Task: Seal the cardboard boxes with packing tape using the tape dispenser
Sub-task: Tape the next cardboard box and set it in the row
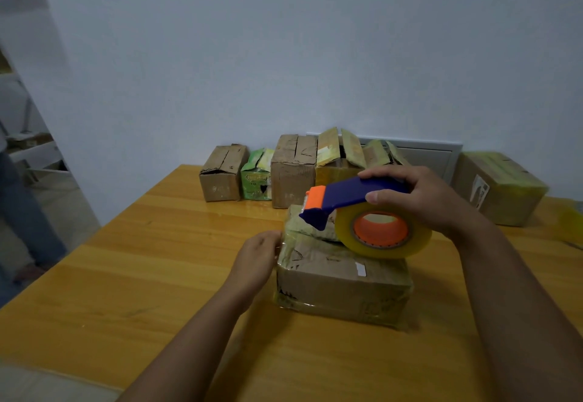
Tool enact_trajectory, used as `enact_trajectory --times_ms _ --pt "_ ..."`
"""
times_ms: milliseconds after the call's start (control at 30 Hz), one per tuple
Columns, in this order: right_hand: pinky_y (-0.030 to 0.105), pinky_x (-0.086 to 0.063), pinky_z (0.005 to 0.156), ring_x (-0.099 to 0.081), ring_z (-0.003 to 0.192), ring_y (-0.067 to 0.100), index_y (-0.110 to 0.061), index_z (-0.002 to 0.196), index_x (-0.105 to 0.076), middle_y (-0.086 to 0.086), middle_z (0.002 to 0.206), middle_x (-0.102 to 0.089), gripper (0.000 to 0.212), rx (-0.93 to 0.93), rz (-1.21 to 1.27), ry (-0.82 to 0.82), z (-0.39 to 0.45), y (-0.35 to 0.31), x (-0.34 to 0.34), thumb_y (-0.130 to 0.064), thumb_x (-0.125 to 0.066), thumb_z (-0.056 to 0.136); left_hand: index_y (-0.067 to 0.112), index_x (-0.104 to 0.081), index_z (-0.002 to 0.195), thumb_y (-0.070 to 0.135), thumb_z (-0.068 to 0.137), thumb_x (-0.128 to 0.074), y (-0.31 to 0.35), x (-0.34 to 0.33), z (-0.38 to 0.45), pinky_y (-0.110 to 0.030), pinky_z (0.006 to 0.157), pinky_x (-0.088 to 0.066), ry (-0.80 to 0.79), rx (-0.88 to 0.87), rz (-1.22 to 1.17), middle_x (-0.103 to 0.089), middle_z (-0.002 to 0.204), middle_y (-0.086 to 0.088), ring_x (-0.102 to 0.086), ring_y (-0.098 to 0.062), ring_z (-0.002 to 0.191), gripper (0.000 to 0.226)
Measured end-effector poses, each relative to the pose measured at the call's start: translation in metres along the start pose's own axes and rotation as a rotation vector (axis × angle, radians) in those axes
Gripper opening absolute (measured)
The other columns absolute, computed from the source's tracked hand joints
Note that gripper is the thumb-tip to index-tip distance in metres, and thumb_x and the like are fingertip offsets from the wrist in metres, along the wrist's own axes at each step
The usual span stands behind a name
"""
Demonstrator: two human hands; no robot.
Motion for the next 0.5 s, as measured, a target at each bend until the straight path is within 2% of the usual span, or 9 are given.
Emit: enact_trajectory --times_ms 67,133,233,300,367,500 --pt "0.031 -0.054 0.081 -0.06 0.099 0.013 -0.051 0.109 -0.066 -0.015 0.118 -0.059 0.041 -0.001 0.013 0.014 0.0 0.001 0.0 -0.059 -0.067 0.068 0.041 -0.058 0.11 0.045 0.1 -0.044 0.004 -0.007 -0.011 -0.021 0.076 -0.048 -0.123 -0.016 -0.069 -0.063 0.107 0.02 -0.058 0.004 0.095 0.019" --pt "0.029 -0.053 0.079 -0.06 0.099 0.013 -0.048 0.11 -0.065 -0.015 0.118 -0.059 0.039 -0.001 0.019 0.018 0.0 0.0 0.0 -0.053 -0.065 0.071 0.047 -0.047 0.122 0.049 0.093 -0.056 0.004 -0.016 -0.018 -0.019 0.074 -0.052 -0.202 -0.071 0.031 -0.062 0.109 0.025 -0.061 0.007 0.091 0.031" --pt "0.024 -0.049 0.074 -0.06 0.098 0.013 -0.047 0.112 -0.064 -0.014 0.117 -0.059 0.041 -0.004 0.01 0.023 0.0 0.0 0.0 -0.054 -0.065 0.071 0.04 -0.043 0.131 0.044 0.093 -0.059 -0.005 -0.018 -0.011 -0.022 0.076 -0.055 -0.1 -0.149 0.156 -0.063 0.111 0.023 -0.06 0.012 0.092 0.042" --pt "0.025 -0.05 0.075 -0.061 0.098 0.013 -0.045 0.114 -0.064 -0.013 0.117 -0.059 0.044 -0.008 0.012 0.038 0.0 -0.001 0.001 -0.056 -0.065 0.071 0.032 -0.035 0.146 0.046 0.094 -0.056 -0.007 -0.014 -0.003 -0.025 0.085 -0.053 -0.049 -0.17 0.24 -0.056 0.13 0.018 -0.057 0.004 0.108 0.057" --pt "0.026 -0.051 0.077 -0.06 0.098 0.012 -0.041 0.117 -0.064 -0.015 0.114 -0.059 0.049 -0.008 -0.005 0.061 0.001 -0.003 0.001 -0.059 -0.069 0.072 0.028 -0.022 0.154 0.043 0.096 -0.053 -0.007 -0.009 0.004 -0.029 0.093 -0.049 -0.02 -0.181 0.306 -0.05 0.14 0.006 -0.05 -0.009 0.123 0.067" --pt "0.023 -0.048 0.075 -0.057 0.097 0.007 -0.036 0.122 -0.064 -0.027 0.107 -0.053 0.05 -0.01 -0.063 0.098 0.004 -0.009 -0.003 -0.056 -0.065 0.076 0.026 -0.031 0.15 0.035 0.1 -0.049 -0.004 -0.005 0.017 -0.031 0.1 -0.042 -0.011 -0.282 0.401 -0.044 0.148 0.004 -0.043 -0.007 0.127 0.054"
Point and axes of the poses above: each hand's wrist, its own z-axis towards the middle knuckle, its own x-axis out of the back of the hand, y = z × x, the point moved 5 cm from there along z, towards the middle knuckle
